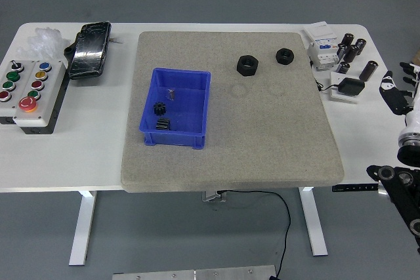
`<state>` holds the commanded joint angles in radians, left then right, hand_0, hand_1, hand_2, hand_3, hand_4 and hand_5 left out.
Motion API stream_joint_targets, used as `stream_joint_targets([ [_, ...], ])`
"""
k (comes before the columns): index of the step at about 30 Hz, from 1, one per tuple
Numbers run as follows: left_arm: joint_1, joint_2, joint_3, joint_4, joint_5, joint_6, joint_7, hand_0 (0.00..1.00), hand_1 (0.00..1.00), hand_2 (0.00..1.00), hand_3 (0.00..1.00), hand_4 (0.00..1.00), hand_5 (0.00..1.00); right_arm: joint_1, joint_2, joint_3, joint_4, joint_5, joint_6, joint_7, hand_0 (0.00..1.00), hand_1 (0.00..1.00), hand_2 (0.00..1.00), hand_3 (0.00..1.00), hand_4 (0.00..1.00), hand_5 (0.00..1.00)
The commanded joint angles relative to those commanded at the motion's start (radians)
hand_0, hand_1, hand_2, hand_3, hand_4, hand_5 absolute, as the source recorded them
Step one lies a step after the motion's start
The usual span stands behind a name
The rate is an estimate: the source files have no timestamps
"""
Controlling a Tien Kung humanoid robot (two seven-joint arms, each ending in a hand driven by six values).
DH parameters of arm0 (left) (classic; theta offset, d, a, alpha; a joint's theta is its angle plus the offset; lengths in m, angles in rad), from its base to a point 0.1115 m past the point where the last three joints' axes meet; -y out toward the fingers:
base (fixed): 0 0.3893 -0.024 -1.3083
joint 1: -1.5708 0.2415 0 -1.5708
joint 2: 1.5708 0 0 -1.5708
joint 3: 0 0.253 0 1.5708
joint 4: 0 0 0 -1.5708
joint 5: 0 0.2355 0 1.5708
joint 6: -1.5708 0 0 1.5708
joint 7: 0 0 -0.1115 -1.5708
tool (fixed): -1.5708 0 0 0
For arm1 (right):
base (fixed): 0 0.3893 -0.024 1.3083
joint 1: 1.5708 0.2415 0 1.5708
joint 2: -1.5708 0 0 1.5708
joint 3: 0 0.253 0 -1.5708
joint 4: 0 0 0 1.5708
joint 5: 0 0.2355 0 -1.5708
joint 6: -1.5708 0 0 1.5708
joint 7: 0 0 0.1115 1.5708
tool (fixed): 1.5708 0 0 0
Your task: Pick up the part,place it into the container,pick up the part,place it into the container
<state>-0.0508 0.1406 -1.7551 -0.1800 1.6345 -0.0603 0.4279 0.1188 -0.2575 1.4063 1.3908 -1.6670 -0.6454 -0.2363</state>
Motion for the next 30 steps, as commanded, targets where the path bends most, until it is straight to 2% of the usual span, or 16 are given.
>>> stream_joint_targets([
  [9,0.005,0.001,-0.009,0.0,0.011,-0.001,0.008,0.705,0.69,0.709,0.809,0.774,0.507,0.009,-0.014,-0.003,0.014,0.001,0.0,0.021,0.579,0.751,0.749,0.717,0.56,0.368],
  [10,0.005,-0.002,-0.015,0.0,0.018,-0.001,0.013,0.704,0.69,0.711,0.809,0.774,0.503,0.012,-0.019,-0.007,0.018,0.006,0.0,0.028,0.582,0.743,0.716,0.713,0.433,0.244],
  [15,-0.001,-0.009,-0.027,0.0,0.035,-0.002,0.023,0.704,0.69,0.711,0.809,0.774,0.503,0.018,-0.024,-0.002,0.041,0.026,0.0,0.076,0.582,0.743,0.716,0.713,0.433,0.244],
  [16,-0.002,-0.009,-0.028,0.0,0.036,-0.002,0.022,0.705,0.69,0.712,0.808,0.775,0.496,0.019,-0.022,0.001,0.044,0.029,0.0,0.084,0.582,0.738,0.714,0.719,0.512,0.213],
  [21,-0.015,-0.009,-0.016,0.0,0.028,-0.003,0.017,0.705,0.69,0.712,0.808,0.775,0.496,0.028,-0.011,0.009,0.042,0.074,0.0,0.141,0.582,0.738,0.714,0.719,0.512,0.213],
  [26,-0.018,-0.01,-0.018,0.0,0.028,-0.002,0.024,0.705,0.69,0.713,0.808,0.773,0.493,0.028,-0.021,-0.011,0.028,0.144,0.0,0.179,0.583,0.732,0.722,0.716,0.53,0.224],
  [27,-0.019,-0.011,-0.022,0.0,0.029,-0.002,0.028,0.705,0.69,0.713,0.808,0.773,0.493,0.029,-0.023,-0.013,0.026,0.152,0.0,0.183,0.583,0.732,0.722,0.716,0.53,0.224],
  [28,-0.022,-0.013,-0.041,0.0,0.04,0.001,0.04,0.707,0.691,0.714,0.807,0.772,0.491,0.032,-0.024,-0.015,0.022,0.162,0.0,0.189,0.587,0.726,0.725,0.705,0.555,0.272],
  [30,-0.026,-0.018,-0.08,0.0,0.069,0.007,0.068,0.707,0.691,0.714,0.807,0.772,0.491,0.043,-0.027,-0.023,0.013,0.186,0.0,0.204,0.587,0.726,0.725,0.705,0.555,0.272],
])
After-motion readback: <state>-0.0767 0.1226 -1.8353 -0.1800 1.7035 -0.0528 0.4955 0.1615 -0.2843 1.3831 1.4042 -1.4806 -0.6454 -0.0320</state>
